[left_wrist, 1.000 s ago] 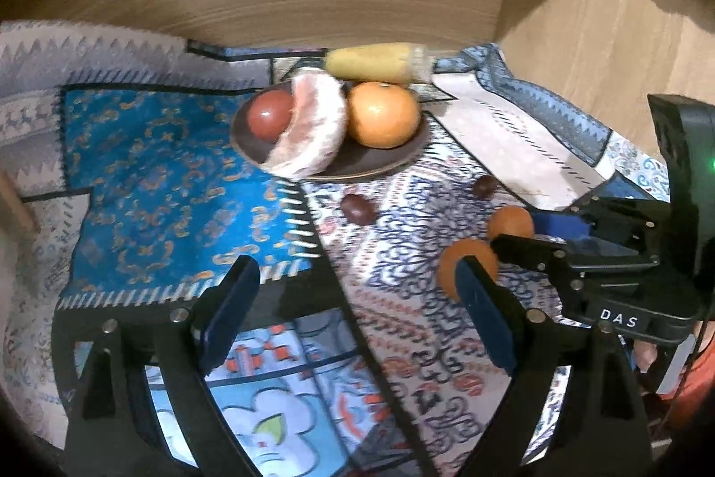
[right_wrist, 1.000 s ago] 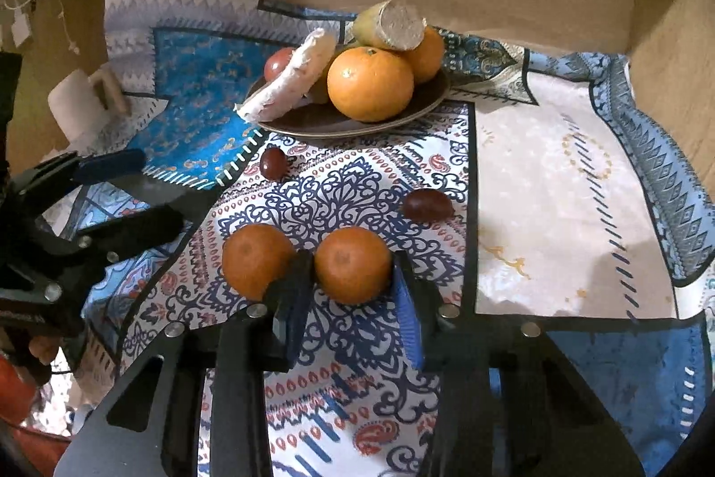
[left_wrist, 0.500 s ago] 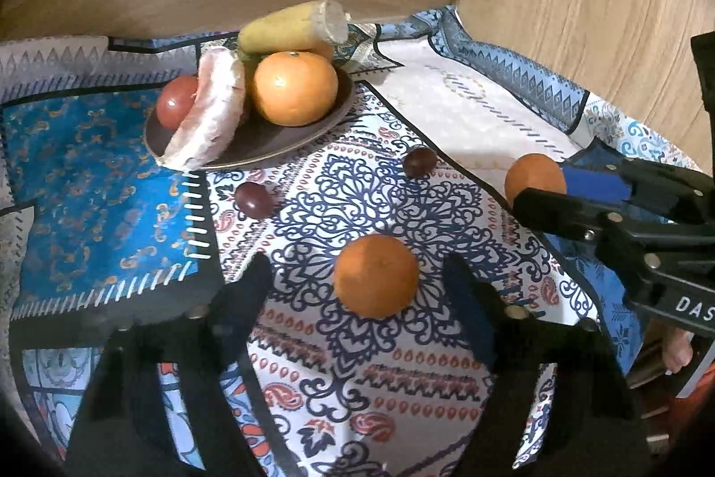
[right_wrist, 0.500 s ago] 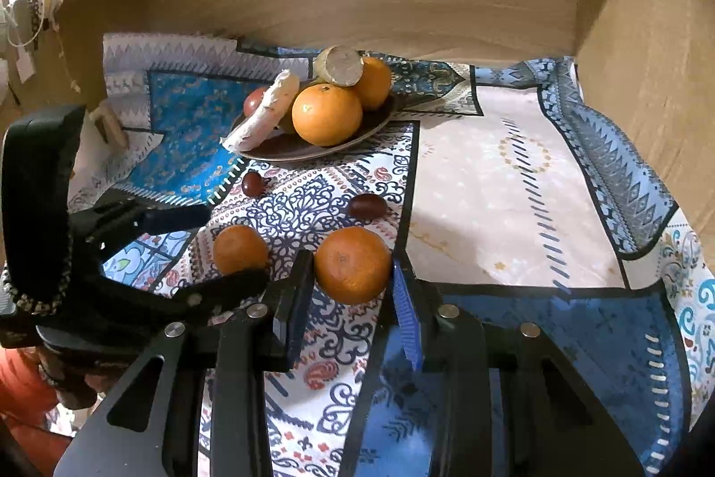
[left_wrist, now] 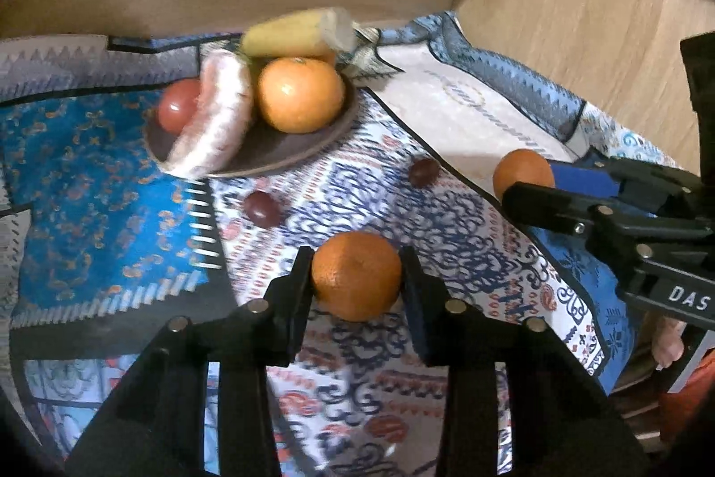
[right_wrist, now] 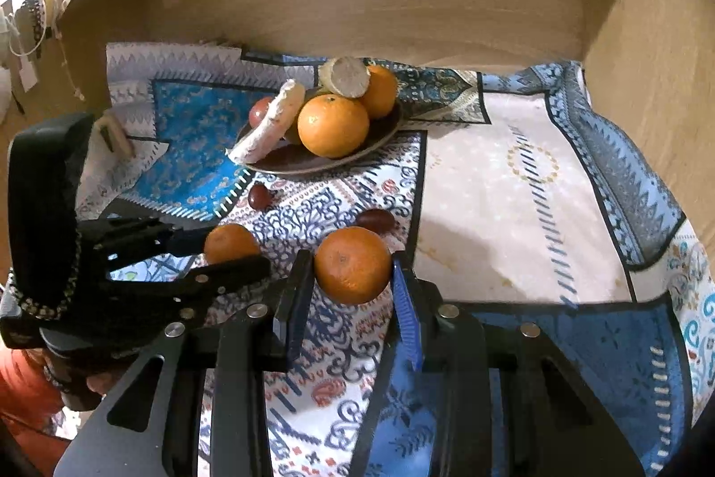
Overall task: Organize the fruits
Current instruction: 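Grasp a small mandarin with the right tool while the left tool grasps another mandarin, then place both mandarins onto the dark plate and open both tools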
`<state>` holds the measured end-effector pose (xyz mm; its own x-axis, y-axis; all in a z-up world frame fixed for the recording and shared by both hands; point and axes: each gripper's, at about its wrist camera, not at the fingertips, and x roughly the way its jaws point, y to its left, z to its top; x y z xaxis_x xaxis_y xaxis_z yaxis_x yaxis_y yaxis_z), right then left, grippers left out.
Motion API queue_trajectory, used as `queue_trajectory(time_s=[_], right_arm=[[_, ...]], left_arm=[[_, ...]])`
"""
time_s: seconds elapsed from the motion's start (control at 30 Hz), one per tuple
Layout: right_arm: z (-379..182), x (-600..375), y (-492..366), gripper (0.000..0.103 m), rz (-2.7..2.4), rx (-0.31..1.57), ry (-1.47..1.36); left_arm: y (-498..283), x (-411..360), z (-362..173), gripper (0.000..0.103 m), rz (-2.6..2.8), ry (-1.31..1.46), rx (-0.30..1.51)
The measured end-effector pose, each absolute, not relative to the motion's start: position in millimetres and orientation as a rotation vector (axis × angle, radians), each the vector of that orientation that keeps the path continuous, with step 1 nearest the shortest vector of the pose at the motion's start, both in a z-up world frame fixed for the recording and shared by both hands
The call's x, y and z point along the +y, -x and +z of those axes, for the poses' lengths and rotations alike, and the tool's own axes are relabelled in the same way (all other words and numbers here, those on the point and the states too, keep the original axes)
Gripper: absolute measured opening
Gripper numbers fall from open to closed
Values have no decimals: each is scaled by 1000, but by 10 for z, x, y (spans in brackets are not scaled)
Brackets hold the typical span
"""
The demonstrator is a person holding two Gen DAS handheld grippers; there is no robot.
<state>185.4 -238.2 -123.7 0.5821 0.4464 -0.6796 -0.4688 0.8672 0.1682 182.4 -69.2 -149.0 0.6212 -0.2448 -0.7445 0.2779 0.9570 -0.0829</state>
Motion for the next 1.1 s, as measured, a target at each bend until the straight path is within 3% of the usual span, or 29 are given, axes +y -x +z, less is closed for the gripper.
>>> queue_trajectory(time_s=[0.57, 1.1], right_arm=[[-1081, -1881, -2229, 32, 605, 749, 71], [-694, -1704, -2698, 32, 572, 663, 151]], left_arm=[[-2317, 192, -1114, 37, -151, -3, 789], [-3195, 265, -949, 37, -128, -47, 771]])
